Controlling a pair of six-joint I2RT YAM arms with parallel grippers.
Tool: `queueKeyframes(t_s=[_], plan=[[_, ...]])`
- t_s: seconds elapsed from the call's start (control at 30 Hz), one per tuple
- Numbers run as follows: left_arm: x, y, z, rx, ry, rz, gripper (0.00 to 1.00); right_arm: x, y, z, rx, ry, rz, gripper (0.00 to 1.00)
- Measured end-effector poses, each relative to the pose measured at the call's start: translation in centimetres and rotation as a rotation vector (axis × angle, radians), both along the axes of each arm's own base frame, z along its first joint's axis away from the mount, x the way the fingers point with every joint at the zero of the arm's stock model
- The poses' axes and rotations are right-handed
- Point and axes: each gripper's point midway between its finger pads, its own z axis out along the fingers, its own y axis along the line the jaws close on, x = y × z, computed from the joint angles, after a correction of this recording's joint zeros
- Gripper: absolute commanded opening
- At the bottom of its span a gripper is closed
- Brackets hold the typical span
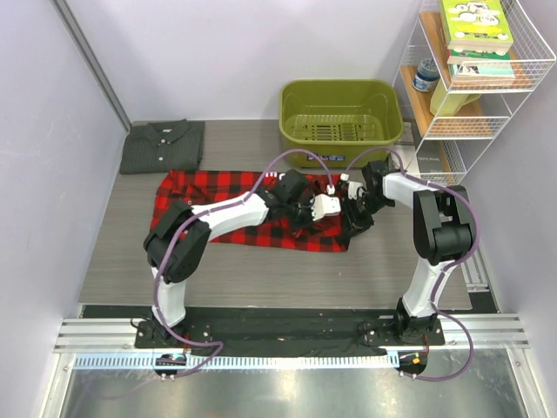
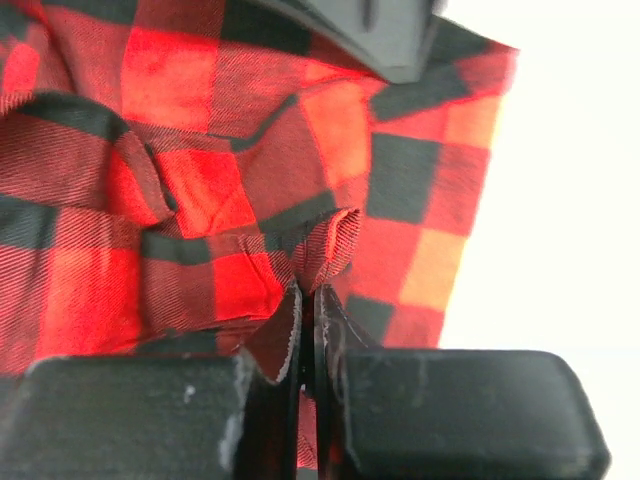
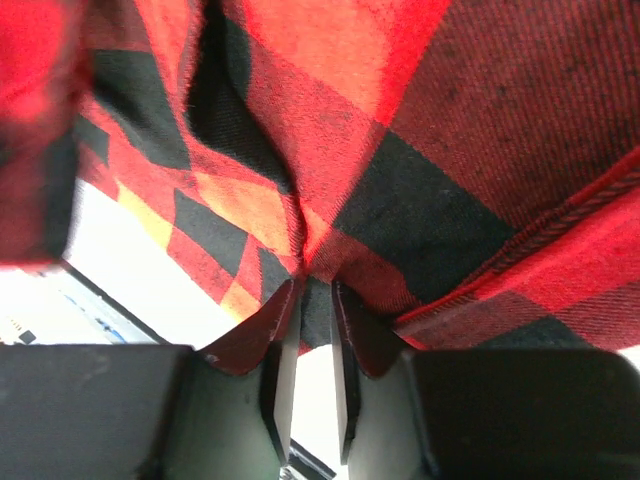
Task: Fold and stack the long sleeve shirts
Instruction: Fold the shirt
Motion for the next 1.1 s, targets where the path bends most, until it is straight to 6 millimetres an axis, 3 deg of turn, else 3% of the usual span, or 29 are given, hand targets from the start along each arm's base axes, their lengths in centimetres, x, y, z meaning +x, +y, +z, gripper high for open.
queueKeyframes(t_s=[0.07,0.2,0.33,0.47,0.63,0.73,0.83,0.97,1.1], plan=[[-0.6,0.5,1.4,-0.005,-0.004,-0.056,0.00,-0.1,-0.2,0.0,-0.013,0.003,0.003,0.24],[-1.1,4.1,4.9,0.009,-0.027,-0.197,0.00,-0.3,-1.0,-0.1,-0.040,0.011,0.008,0.24],[0.6,10.8,7.8,0.058,-0.078,-0.335,0.00,-0.5,-2.0,-0.1,-0.058,0.025,-0.001,0.24],[3.3,18.0,9.4,0.127,-0.157,-0.436,0.01,-0.6,-2.4,-0.1,-0.067,0.032,-0.004,0.24],[5.8,24.6,9.2,0.194,-0.237,-0.506,0.01,-0.6,-2.6,-0.1,-0.078,0.033,0.006,0.24],[5.8,26.6,8.3,0.212,-0.220,-0.522,0.01,-0.6,-2.7,0.0,-0.081,0.036,0.015,0.30],[5.7,27.2,7.9,0.207,-0.213,-0.533,0.00,-0.7,-2.5,0.2,-0.059,0.026,0.038,0.37],[5.8,26.0,8.8,0.130,-0.224,-0.529,0.01,0.0,-2.2,1.3,-0.027,-0.051,0.084,0.39],[7.3,23.7,12.3,-0.001,-0.232,-0.435,0.00,2.5,-1.5,4.0,0.006,-0.194,0.087,0.38]])
